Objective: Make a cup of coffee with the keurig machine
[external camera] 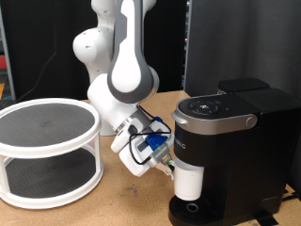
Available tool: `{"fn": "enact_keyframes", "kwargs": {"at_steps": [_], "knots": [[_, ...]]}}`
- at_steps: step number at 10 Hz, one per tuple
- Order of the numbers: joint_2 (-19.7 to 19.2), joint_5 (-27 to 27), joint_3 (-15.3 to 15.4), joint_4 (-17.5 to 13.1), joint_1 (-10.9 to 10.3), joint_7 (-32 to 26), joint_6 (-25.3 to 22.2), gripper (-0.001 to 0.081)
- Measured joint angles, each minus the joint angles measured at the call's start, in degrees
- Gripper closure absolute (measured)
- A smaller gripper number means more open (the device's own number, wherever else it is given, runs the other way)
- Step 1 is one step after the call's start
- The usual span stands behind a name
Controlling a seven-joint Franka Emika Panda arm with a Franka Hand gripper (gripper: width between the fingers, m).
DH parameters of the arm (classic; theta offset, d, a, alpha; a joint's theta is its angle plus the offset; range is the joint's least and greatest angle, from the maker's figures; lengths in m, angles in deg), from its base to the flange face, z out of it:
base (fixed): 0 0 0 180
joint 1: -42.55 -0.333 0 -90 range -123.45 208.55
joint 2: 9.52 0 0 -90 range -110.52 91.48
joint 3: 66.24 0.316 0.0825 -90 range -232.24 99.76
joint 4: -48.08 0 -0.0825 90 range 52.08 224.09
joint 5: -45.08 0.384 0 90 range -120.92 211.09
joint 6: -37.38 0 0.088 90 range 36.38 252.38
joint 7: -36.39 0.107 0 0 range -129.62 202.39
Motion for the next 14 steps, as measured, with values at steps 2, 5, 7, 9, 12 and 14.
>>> {"fn": "enact_keyframes", "kwargs": {"at_steps": [2,5,7,9,12,14], "knots": [[-1.8,1.9,1.4,-1.0,0.0,-0.3,0.0,0.0732],[-4.9,3.8,2.6,-2.1,0.0,-0.8,0.0,0.0732],[-7.0,5.2,2.9,-2.7,0.0,-1.1,-1.0,0.0732],[-8.5,6.2,2.9,-3.0,0.0,-1.2,-2.5,0.0732],[-9.6,6.3,2.7,-2.7,0.1,-1.4,-4.2,0.0467],[-9.4,5.9,2.2,-1.9,0.5,-1.5,-5.4,0.0331]]}}
